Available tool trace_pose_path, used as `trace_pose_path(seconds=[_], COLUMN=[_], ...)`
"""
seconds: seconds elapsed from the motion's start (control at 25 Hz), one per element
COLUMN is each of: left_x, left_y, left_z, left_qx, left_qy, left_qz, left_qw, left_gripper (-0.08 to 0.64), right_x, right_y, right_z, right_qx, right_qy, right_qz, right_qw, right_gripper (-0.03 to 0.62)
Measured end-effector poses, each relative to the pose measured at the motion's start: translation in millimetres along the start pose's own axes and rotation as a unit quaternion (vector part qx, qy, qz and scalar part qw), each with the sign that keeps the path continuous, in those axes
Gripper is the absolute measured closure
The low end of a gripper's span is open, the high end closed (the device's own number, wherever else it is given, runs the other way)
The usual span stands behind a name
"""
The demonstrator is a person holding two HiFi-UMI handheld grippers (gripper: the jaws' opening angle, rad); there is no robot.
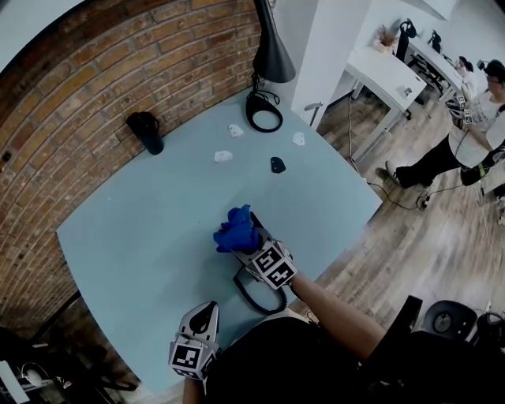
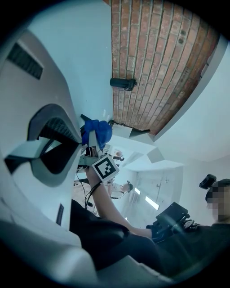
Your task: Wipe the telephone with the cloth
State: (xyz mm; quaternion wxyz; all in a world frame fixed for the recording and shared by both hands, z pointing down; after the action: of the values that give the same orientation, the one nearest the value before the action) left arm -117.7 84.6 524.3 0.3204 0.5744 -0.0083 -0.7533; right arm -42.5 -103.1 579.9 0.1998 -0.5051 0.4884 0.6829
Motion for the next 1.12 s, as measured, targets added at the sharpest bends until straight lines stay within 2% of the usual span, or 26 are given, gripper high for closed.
trace_pose_path(seconds=[0.8, 1.12], left_x=[-3.9, -6.2], left_y=[1.9, 3.6], left_z=[-6.7, -6.6], left_qx=[-0.007, -0.007], left_qy=[0.000, -0.001], left_qz=[0.013, 0.006], left_qw=[0.9999, 1.0000], left_gripper=[0.560, 0.560], right_x=[-28.4, -44.2], right_y=[-23.3, -34.7], right_z=[16.6, 23.5], right_qx=[0.009, 0.014], right_qy=[0.005, 0.005], right_qz=[0.021, 0.032], right_qw=[1.000, 0.999], right_gripper=[0.386, 0.387])
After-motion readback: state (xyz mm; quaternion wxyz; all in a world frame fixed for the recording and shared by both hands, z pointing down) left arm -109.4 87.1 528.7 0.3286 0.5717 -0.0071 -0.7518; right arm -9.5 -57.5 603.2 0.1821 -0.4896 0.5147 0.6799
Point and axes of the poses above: the fingertips, and each gripper's own axes: y forward along the fingers, z to its left, x out of its top, the point moved 3 cm from there along -y, backward along the fingers, and after that the axes turned 5 degrees about -y, right-handed, at the moved point
